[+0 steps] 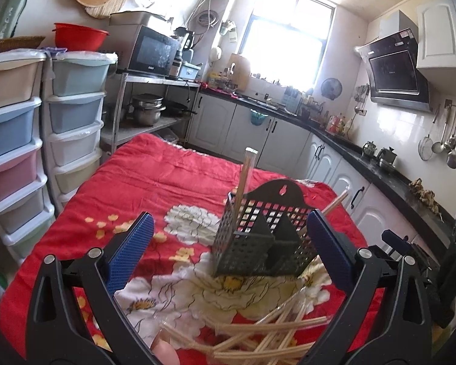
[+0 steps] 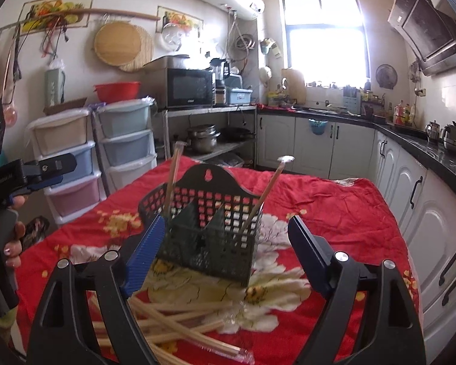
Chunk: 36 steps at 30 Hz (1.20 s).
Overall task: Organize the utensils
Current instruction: 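Move both open tools back down to the chopstick pile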
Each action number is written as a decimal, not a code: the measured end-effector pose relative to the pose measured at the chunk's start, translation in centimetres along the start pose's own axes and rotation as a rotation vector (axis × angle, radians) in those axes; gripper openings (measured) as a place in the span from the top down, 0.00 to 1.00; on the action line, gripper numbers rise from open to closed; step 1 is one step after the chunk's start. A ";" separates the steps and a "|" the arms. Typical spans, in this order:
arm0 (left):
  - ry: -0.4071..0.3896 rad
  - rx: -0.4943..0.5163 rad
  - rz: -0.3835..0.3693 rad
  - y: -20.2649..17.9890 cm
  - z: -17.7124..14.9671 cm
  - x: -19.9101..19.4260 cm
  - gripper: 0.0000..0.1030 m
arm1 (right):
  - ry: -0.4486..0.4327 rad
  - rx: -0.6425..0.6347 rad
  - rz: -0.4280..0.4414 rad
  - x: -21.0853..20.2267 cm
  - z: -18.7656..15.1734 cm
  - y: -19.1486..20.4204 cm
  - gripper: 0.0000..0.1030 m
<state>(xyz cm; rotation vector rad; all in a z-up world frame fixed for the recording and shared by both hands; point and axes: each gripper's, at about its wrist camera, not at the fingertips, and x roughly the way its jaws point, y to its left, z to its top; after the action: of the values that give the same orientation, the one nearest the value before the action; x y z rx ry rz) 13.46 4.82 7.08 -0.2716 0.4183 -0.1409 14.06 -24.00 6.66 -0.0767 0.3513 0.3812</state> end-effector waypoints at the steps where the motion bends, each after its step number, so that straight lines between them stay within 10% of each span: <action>1: 0.007 -0.008 0.002 0.2 -0.2 0.0 0.10 | 0.005 -0.004 0.003 0.0 -0.2 0.2 0.22; 36: 0.289 -0.145 -0.029 5.0 -8.7 0.8 0.10 | 0.302 -0.240 0.188 3.5 -6.8 6.2 0.35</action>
<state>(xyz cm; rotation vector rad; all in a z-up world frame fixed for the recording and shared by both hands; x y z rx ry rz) 10.99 7.43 -2.29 -0.4017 0.7129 -0.1790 12.55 -17.95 -0.95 -0.3398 0.6130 0.5991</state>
